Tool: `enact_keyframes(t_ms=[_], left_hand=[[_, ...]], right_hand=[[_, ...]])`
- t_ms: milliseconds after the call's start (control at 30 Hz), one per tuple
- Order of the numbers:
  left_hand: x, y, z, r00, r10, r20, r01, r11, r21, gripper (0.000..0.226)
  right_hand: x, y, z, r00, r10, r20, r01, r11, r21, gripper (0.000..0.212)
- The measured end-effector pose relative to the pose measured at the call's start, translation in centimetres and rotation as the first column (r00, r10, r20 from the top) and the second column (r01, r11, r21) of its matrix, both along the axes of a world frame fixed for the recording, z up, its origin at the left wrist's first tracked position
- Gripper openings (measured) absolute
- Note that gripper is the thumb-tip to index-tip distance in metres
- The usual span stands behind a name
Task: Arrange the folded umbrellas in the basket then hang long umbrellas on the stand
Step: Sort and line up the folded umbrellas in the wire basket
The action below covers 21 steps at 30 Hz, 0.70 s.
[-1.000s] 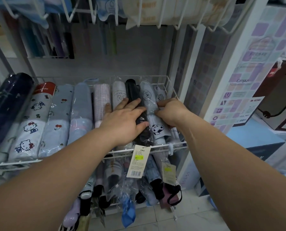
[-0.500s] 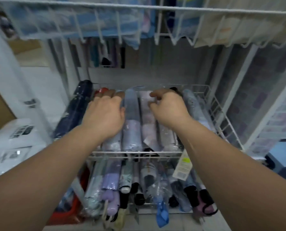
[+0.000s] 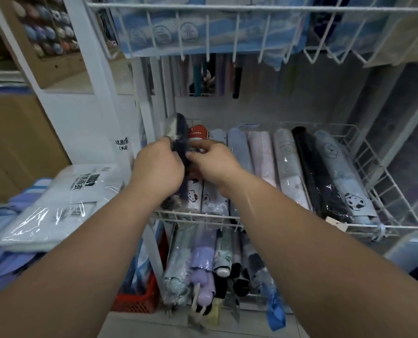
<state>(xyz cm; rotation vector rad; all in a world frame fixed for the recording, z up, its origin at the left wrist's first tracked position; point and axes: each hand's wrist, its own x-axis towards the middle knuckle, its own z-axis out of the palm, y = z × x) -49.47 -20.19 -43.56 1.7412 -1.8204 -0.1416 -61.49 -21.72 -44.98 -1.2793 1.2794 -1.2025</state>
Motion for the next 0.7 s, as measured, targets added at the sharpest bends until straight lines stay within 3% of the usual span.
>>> enact_keyframes(t_ms=[67,267,333,433,567,700], left_hand=[[0.1,0.0,0.1,0.989,-0.014,-0.146,0.015,1.0,0.003,0.03],[-0.1,0.0,-0.6,0.984,-0.049,-0.169,0.062,0.995,0.072,0.042],[-0.5,0.1,-0.2,0.96,-0.04,-0.276,0.058,0.997,0.056,0.037],[-1.3,0.5,-0.3,0.872,-0.148,-0.466,0.185,0.982,0.033,0.034],[-3.2,0.5,-1.0,0.858,-0.238,-0.455,0.269,0.963,0.004,0.042],[-6.8,0.8,-0.4,0.763,-0.354,-0.541,0.363,0.927,-0.094,0.049]], right_hand=[[-0.2,-0.1,-0.2,1.0,-0.02,-0.024,0.02,1.0,-0.013,0.022],[-0.5,0.1,0.1,0.996,0.007,-0.09,-0.009,1.0,-0.02,0.036],[-0.8,0.0,-0.1,0.998,-0.015,-0.068,0.014,1.0,-0.021,0.036],[-2.3,0.1,-0.4,0.995,-0.096,0.023,0.096,0.995,-0.021,0.033],[-5.4,0.9,-0.2,0.984,-0.093,0.151,0.098,0.995,-0.025,0.024],[-9.5,2.0,1.2,0.985,-0.111,0.131,0.124,0.988,-0.093,0.043]])
